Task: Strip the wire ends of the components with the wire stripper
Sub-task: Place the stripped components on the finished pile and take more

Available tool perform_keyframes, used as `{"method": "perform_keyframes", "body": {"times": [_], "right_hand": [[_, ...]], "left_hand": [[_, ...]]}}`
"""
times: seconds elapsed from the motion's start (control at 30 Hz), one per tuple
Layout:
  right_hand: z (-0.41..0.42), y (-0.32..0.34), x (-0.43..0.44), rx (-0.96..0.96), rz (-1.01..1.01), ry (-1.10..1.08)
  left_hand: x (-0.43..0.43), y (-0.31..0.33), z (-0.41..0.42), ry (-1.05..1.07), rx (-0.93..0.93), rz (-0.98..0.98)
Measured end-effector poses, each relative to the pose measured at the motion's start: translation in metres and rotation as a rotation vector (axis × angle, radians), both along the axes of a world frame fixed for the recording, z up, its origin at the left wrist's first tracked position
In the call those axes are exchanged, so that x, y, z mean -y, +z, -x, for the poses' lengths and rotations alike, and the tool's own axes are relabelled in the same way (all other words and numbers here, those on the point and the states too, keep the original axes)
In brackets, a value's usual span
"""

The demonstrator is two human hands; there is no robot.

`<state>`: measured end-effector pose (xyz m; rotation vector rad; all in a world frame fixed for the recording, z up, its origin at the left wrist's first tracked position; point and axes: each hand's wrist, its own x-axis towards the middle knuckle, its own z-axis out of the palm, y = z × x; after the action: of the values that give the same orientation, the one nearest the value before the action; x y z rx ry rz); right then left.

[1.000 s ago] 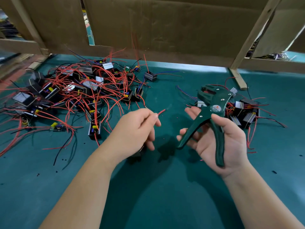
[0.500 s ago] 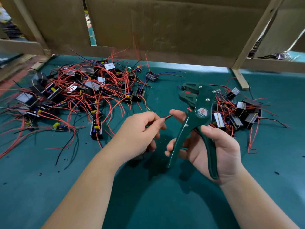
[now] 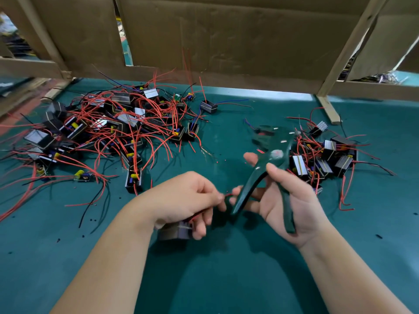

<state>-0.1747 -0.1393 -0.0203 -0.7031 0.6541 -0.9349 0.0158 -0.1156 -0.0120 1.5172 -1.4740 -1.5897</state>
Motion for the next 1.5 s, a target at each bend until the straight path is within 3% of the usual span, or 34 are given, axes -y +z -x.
{"method": "perform_keyframes", "body": {"times": [0.17, 0.33, 0.47, 0.57, 0.63, 0.73, 0.8, 0.87, 0.97, 1.03, 1.07, 1.13, 1.2, 1.27, 1.5], "right_hand": [[0.015, 0.002, 0.006, 0.031, -0.004, -0.059], [0.008, 0.000, 0.001, 0.075, -0.039, 0.047], [0.010, -0.001, -0.001, 0.146, -0.048, 0.191], [0.009, 0.001, -0.004, 0.206, 0.004, 0.339], [0.005, 0.001, -0.007, 0.211, 0.055, 0.428], [0.002, 0.001, -0.009, 0.150, 0.097, 0.451], [0.000, 0.000, -0.009, 0.112, 0.114, 0.372], [0.000, -0.003, -0.007, 0.086, 0.149, 0.185], [0.006, -0.003, 0.000, 0.010, 0.219, -0.163], [0.014, -0.002, 0.005, -0.039, 0.271, -0.304], [0.018, -0.003, 0.007, -0.069, 0.282, -0.351], [0.023, -0.004, 0.010, -0.149, 0.303, -0.416], [0.024, -0.005, 0.012, -0.213, 0.341, -0.435], [0.024, -0.006, 0.013, -0.248, 0.361, -0.422], [0.030, -0.007, 0.016, -0.281, 0.368, -0.445]], "left_hand": [[0.002, 0.007, 0.000, 0.106, -0.246, -0.061], [0.005, 0.010, -0.001, 0.189, -0.223, 0.140], [0.013, 0.014, -0.004, 0.543, -0.676, 0.054], [0.017, 0.014, -0.006, 0.663, -1.010, -0.031], [0.018, 0.011, -0.002, 0.707, -1.130, -0.068], [0.019, 0.006, 0.009, 0.734, -1.158, -0.052], [0.022, 0.003, 0.012, 0.742, -1.102, -0.006], [0.024, 0.001, 0.009, 0.823, -0.860, 0.131], [0.022, -0.002, -0.010, 0.966, -0.027, 0.653], [0.019, -0.002, -0.024, 0.928, 0.415, 0.915], [0.017, -0.004, -0.030, 0.924, 0.577, 0.914], [0.017, -0.008, -0.038, 0.941, 0.823, 0.695], [0.018, -0.013, -0.040, 0.870, 0.937, 0.396], [0.017, -0.016, -0.040, 0.800, 0.936, 0.291], [0.018, -0.016, -0.048, 0.898, 0.686, 0.621]]}}
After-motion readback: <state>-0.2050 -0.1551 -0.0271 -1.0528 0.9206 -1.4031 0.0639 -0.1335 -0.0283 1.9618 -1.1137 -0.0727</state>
